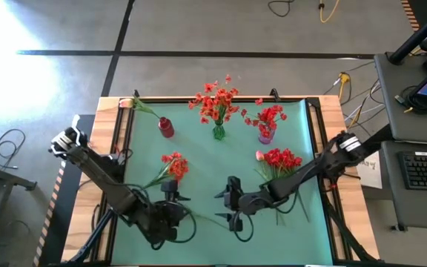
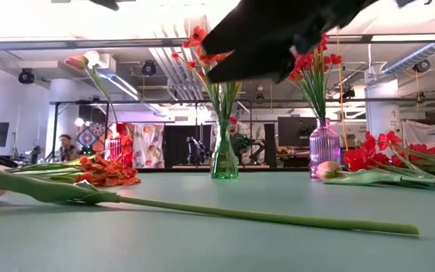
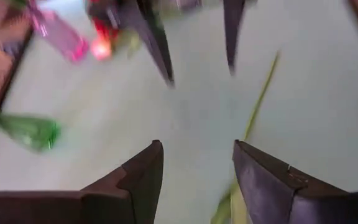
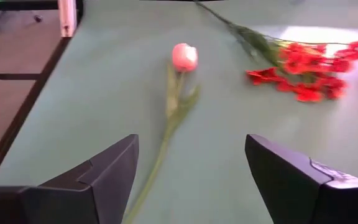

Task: Sort flowers into vase by color
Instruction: Put the bottom pink flower in the red flower vase

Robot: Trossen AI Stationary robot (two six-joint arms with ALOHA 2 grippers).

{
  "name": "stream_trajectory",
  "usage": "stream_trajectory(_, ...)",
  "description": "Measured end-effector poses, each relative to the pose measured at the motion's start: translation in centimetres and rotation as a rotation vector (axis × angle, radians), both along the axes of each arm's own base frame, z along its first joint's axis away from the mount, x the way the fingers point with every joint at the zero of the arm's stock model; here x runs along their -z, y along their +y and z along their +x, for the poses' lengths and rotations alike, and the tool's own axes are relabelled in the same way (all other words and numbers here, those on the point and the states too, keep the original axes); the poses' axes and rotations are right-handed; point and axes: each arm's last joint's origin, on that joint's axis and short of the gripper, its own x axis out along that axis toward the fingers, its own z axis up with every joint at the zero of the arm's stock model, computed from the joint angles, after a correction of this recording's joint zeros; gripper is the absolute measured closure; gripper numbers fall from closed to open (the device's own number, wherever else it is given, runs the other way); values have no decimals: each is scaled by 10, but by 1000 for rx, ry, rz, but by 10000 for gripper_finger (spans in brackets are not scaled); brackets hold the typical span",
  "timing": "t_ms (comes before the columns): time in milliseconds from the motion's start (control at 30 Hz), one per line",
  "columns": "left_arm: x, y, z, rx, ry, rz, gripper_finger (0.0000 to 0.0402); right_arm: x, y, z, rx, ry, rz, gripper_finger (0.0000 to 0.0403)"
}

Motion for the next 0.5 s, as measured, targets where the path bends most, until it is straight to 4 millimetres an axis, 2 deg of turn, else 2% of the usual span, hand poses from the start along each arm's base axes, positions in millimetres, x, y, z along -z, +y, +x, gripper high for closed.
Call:
stream_trajectory(200,0,7,-8,53,-223,-98,223,33,0,19,-21,-27,32,117)
stream_trajectory(333,11,16,-17,32,-312,-166,223,45,3,30,-33,-7,22,129)
stream_trajectory(500,12,28,-28,-63,-435,-216,223,56,9,43,-68,10,15,140)
